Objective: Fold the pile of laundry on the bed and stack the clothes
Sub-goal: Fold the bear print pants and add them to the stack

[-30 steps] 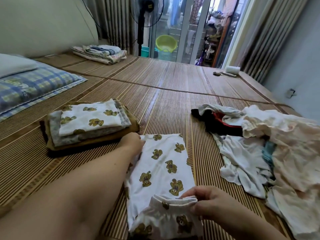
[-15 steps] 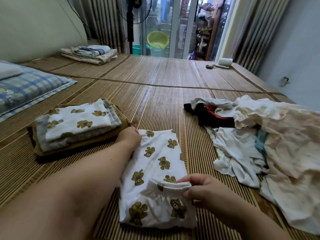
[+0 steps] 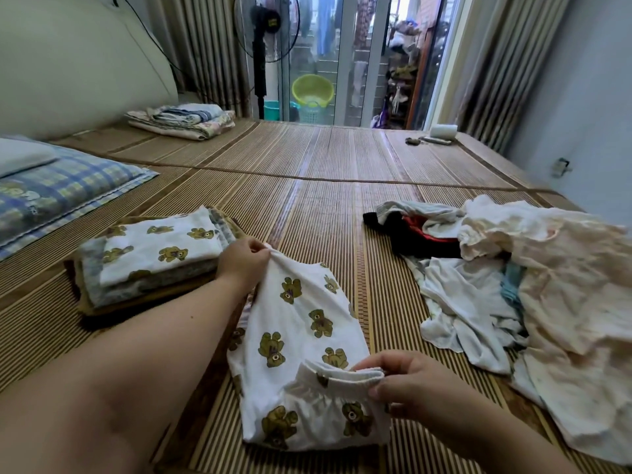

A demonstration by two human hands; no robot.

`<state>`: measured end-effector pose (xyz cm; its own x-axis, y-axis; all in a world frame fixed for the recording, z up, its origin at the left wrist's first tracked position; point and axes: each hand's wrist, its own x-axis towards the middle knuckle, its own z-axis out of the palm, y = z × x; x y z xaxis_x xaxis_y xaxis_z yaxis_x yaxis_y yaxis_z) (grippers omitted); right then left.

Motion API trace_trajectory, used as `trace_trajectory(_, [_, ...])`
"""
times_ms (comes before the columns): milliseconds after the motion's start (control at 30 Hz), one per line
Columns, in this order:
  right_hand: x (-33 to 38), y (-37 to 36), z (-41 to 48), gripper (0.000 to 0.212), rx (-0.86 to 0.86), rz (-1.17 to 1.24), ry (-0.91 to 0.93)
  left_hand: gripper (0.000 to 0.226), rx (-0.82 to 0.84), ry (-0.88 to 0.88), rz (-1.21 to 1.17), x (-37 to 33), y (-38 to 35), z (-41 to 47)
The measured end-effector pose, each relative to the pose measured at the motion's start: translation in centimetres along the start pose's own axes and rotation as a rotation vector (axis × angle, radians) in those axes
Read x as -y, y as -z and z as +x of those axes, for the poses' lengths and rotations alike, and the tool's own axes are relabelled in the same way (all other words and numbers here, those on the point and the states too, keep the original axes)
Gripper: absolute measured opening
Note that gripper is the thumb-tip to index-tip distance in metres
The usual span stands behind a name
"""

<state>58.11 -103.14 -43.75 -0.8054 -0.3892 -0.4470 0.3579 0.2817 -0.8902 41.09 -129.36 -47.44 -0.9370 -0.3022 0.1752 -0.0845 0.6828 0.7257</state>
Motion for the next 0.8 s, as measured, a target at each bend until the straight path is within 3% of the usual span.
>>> trace_trajectory(333, [-0.3,0.8,-0.2,0.027,0.000,0.035,0.019,0.016,0.141,-0.096,0.601,3.3,1.0,-0.4])
trace_trajectory(467, [-0.1,0.8,-0.6,0.024,-0.029,0.075,0.053,0.032,0.192,-0.074,0.530,3.9,1.9,-1.4])
trace_trajectory(533, [0.4,0.7,-0.8,0.020,-0.064,0.093,0.108,0.034,0.218,-0.152,0.424,2.9,2.7,-2.5])
trace_trajectory(600, [1.4,0.5,-1.2,0.024,-0.120,0.115,0.188,0.033,0.397,-0.146,0.151,0.8,4.2,-4.5])
trace_trajectory(667, [2.7,-0.1,-1.6,0.028,-0.181,0.172,0.273,0.045,0.760,0.000,-0.199,-2.0,6.6,-6.9])
trace_trajectory(733, [4.1,-1.0,-2.1,0.032,-0.243,0.222,0.356,0.053,1.055,0.014,-0.282,-4.2,9.2,-8.7])
trace_trajectory(800, [5.7,-1.7,-2.6,0.032,-0.309,0.235,0.432,0.051,1.166,-0.087,-0.217,-6.4,11.3,-9.7])
